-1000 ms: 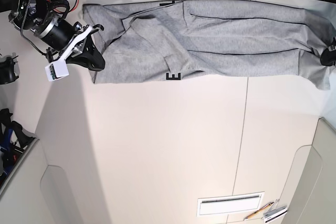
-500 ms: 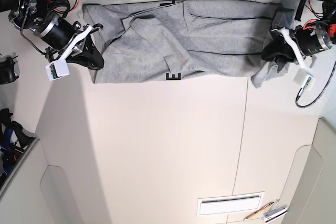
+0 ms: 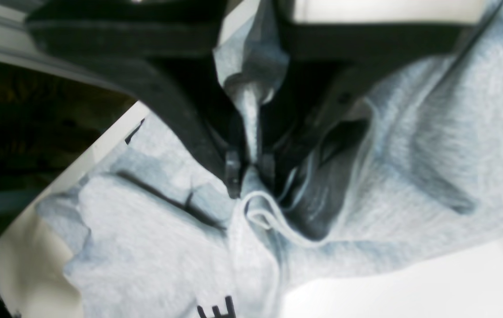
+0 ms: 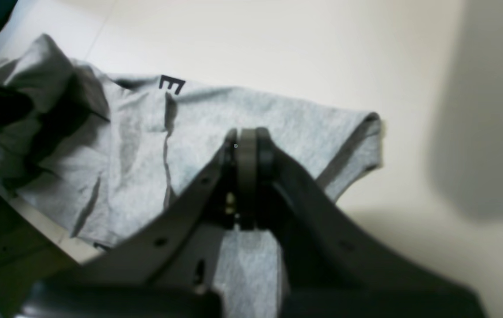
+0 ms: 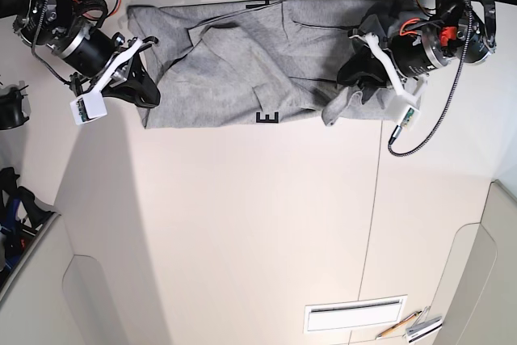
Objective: Fold the T-shirt properly
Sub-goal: 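Grasp the strip's hem half with the left gripper and fold it toward the right gripper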
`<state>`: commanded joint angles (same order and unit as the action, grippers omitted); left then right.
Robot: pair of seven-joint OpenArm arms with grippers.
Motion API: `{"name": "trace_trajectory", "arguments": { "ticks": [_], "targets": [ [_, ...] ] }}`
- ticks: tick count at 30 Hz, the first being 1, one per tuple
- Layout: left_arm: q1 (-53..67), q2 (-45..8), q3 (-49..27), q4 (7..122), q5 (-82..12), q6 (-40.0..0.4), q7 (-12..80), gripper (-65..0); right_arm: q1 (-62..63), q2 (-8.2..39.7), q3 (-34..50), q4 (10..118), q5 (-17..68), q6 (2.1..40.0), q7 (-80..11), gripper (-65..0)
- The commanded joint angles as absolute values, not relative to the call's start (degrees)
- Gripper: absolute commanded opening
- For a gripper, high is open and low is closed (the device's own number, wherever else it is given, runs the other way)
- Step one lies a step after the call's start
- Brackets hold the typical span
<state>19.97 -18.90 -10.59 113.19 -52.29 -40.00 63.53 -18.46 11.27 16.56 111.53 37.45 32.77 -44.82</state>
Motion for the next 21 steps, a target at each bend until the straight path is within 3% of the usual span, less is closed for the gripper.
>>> {"name": "trace_trajectory", "arguments": {
  "ticks": [6, 8, 10, 21],
  "targets": [
    [19.99, -16.36, -6.31, 113.16, -46.37, -40.00, 60.86, -44.9, -18.46, 11.25, 16.56, 111.53, 37.28, 32.77, -44.82, -65.0],
    [19.99, -15.64, -6.33, 113.16, -45.36, -40.00, 60.18, -34.5, -18.46, 11.25, 16.56, 111.53, 37.28, 32.77, -44.84, -65.0],
    [20.03, -15.35, -6.33, 113.16, -45.28, -40.00, 60.18, -28.9, -18.46, 11.27, 16.56, 111.53, 37.28, 32.77, -44.82, -65.0],
    [19.97, -15.27, -7.57, 114.21, -64.10, -40.00, 66.04, -29.4, -18.44, 11.27, 16.56, 111.53, 36.88, 32.77, -44.77, -64.5]
  ]
}}
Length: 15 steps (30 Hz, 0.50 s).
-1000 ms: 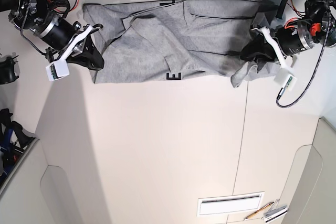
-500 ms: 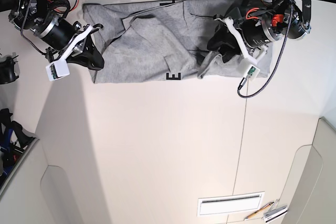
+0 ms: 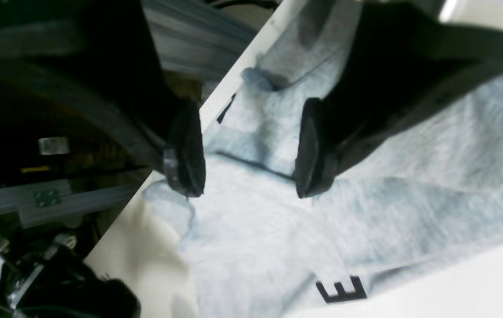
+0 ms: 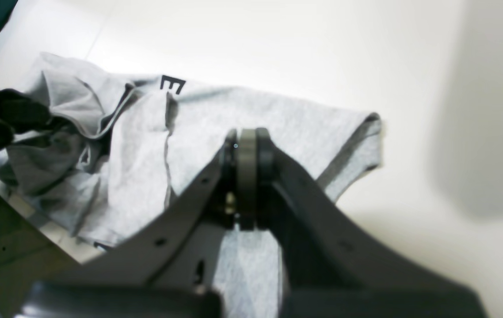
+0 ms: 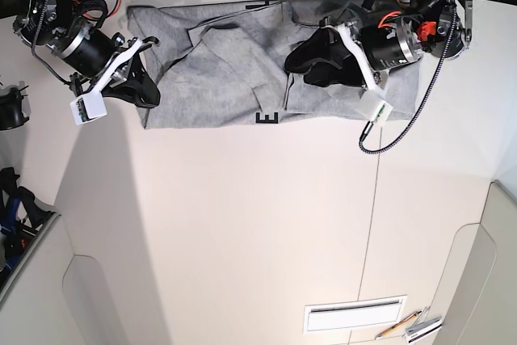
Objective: Fold the T-shirt properly
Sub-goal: 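Grasp the strip's hem half with the left gripper and fold it toward the right gripper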
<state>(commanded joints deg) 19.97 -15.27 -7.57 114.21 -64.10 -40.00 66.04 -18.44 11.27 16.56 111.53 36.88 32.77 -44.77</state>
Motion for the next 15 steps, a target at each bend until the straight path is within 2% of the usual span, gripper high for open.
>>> {"name": "trace_trajectory", "arguments": {
  "ticks": [2, 6, 9, 11, 15],
  "targets": [
    [19.97, -15.27, -10.15, 116.16, -64.64, -40.00, 66.02, -33.1, -18.44, 11.27, 16.56, 111.53, 36.38, 32.77, -44.77, -64.5],
    [19.97, -15.27, -18.37, 118.78, -64.49, -40.00, 65.80, -51.4, -18.44, 11.27, 16.56, 111.53, 36.38, 32.77, -44.80, -64.5],
    [19.99, -15.29, -23.00, 118.76, -63.18, -40.00, 65.80, -60.1, -18.44, 11.27, 16.56, 111.53, 36.32, 32.75, -44.77, -64.5],
    [20.05, -15.29, -23.66, 118.74, -60.34, -40.00, 65.80, -64.0, -18.44, 11.29, 16.56, 111.53, 36.32, 32.75, -44.60, -64.5],
    [20.38, -16.08, -23.64, 116.33, -58.24, -40.00, 65.80, -64.3, -18.44, 11.27, 16.56, 111.53, 36.40, 32.75, -44.58, -64.5]
  ]
}}
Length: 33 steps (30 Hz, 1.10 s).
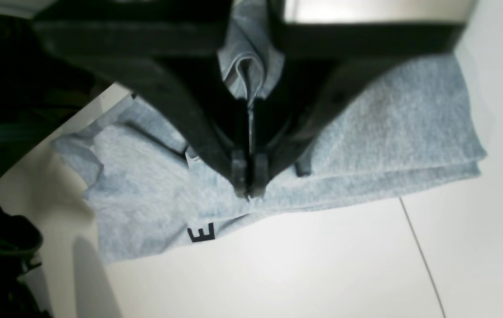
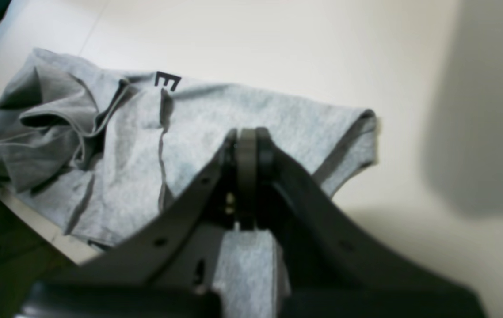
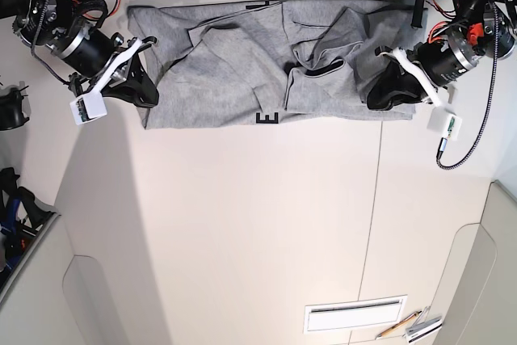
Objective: Fold the T-shirt properly
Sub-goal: 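Grasp the strip's hem half with the left gripper and fold it toward the right gripper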
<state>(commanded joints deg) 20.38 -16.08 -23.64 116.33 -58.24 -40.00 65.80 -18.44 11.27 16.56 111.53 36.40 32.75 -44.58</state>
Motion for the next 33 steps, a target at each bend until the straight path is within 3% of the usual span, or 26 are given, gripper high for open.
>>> {"name": "trace_trajectory", "arguments": {
  "ticks": [2, 6, 7, 15, 20, 22, 33],
  "targets": [
    [20.34, -16.86, -23.59, 113.82, -58.28, -40.00, 65.54, -61.5, -18.46, 11.27, 16.56, 111.53, 36.36, 32.77, -44.60, -64.5],
    [20.43, -17.17, -23.59, 108.62, -59.90, -40.00, 65.39, -35.8, -18.44, 11.27, 16.56, 111.53, 36.36, 32.77, -44.58, -64.5],
    [20.86, -17.17, -23.59, 107.44, -60.99, -40.00, 65.39, -33.3, -18.44, 11.29, 16.56, 111.53, 36.36, 32.77, -44.58, -64.5],
    [24.95, -17.15, -19.16, 106.32, -65.58, -40.00, 65.84, -33.2, -18.44, 11.27, 16.56, 111.53, 36.34, 32.75, -43.55, -64.5],
    [24.91, -17.15, -12.67, 106.30, -54.96, -40.00, 61.36, -33.0, -18.44, 11.27, 16.56, 111.53, 35.94, 32.75, -43.55, -64.5],
    [24.91, -17.17, -12.01, 106.30, -52.51, -40.00, 59.75, -29.2, -18.44, 11.27, 16.56, 111.53, 35.97, 32.75, -43.55, -64.5],
    [24.93, -17.17, -12.01, 108.64, -59.09, -40.00, 67.33, -28.1, -18.44, 11.27, 16.56, 111.53, 35.94, 32.75, -43.53, -64.5]
  ]
}}
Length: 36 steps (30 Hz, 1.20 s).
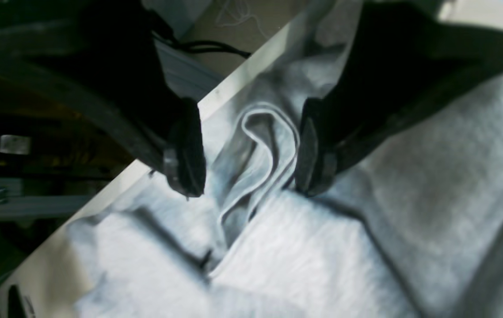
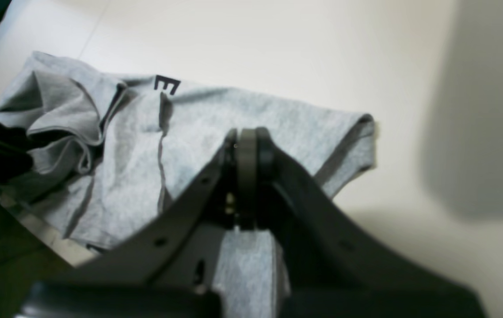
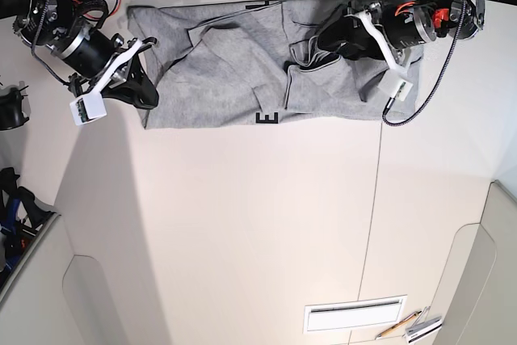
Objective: Fold the T-shirt properly
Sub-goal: 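Grasp the strip's hem half with the left gripper and fold it toward the right gripper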
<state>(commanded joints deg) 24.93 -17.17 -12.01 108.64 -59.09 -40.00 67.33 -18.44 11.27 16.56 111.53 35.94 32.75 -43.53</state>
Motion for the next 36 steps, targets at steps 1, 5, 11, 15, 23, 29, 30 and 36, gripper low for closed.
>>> {"name": "trace_trajectory", "arguments": {
  "ticks": [1, 5, 11, 15, 23, 29, 30, 36],
  "targets": [
    [24.95, -17.17, -12.01, 108.64, -59.02, -40.00, 67.33, -26.2, -18.44, 11.27, 16.56, 111.53, 35.97, 32.77, -43.53, -64.5],
    [24.95, -17.17, -10.02, 108.64, -56.47, -40.00, 67.29, -24.4, -18.44, 11.27, 16.56, 111.53, 35.97, 32.75, -43.51, -64.5],
    [24.93, -17.15, -2.61, 108.64, -41.71, -40.00, 61.34, -24.7, -18.44, 11.27, 16.56, 111.53, 35.97, 32.75, -43.51, -64.5],
    [24.97, -17.15, -0.95, 108.64, -44.45, -40.00, 61.54, -24.7, -18.44, 11.27, 16.56, 111.53, 35.97, 32.75, -43.51, -64.5],
    [24.91, -17.17, -0.99, 108.66, -44.75, -40.00, 61.54, -64.3, -18.44, 11.27, 16.56, 111.53, 35.97, 32.75, -43.48, -64.5],
    [24.95, -17.17, -1.32, 114.30, -44.77, -40.00, 64.16, -65.0, -18.41, 11.27, 16.56, 111.53, 35.97, 32.77, -43.48, -64.5],
    [24.95, -17.17, -1.30, 115.94, -44.84, -40.00, 64.99, -65.0, -18.41, 11.27, 16.56, 111.53, 35.97, 32.75, -43.48, -64.5],
    [27.20, -17.15, -0.80, 120.92, -50.15, -40.00, 67.61, -65.0, -18.44, 11.27, 16.56, 111.53, 35.94, 32.75, -43.51, -64.5]
  ]
}}
